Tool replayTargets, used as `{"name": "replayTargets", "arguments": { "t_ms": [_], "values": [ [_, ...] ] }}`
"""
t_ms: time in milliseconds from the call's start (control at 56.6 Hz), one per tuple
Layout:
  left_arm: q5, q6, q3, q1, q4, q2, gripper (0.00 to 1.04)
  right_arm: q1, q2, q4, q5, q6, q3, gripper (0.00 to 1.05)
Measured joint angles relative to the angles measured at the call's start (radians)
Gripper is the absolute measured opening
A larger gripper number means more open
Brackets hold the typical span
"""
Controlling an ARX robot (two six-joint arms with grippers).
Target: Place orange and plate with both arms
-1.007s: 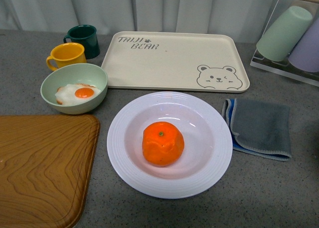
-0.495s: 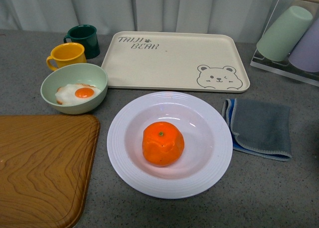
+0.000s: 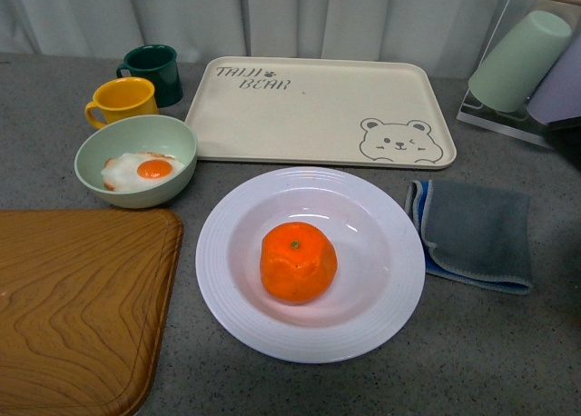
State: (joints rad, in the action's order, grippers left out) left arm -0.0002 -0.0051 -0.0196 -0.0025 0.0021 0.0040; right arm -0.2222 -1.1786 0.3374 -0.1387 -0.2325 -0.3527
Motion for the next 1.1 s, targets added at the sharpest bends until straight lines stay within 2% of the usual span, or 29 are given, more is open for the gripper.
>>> {"name": "replayTargets", "arguments": {
  "t_ms": [177,283,583,1007,1095],
  "values": [
    [0.0,0.0,0.0,0.0,0.0,0.0,0.98,-0.016,-0.341,-0.039,-0.151,-0.295,-0.153,0.95],
    [0.0,0.0,0.0,0.0,0.0,0.0,0.98,-0.008,-0.474,-0.039,-0.225,-0.399,-0.203,0.95],
    [0.0,0.0,0.0,0.0,0.0,0.0,0.98,-0.007,-0.662,-0.118,-0.264,-0.478,-0.303,0.95],
    [0.0,0.0,0.0,0.0,0.0,0.0,0.98,-0.082,-0.867,-0.066,-0.342,-0.656,-0.434,0.95],
    [0.0,0.0,0.0,0.0,0.0,0.0,0.98,-0.082,-0.893,-0.095,-0.338,-0.686,-0.457,0.85]
  ]
}}
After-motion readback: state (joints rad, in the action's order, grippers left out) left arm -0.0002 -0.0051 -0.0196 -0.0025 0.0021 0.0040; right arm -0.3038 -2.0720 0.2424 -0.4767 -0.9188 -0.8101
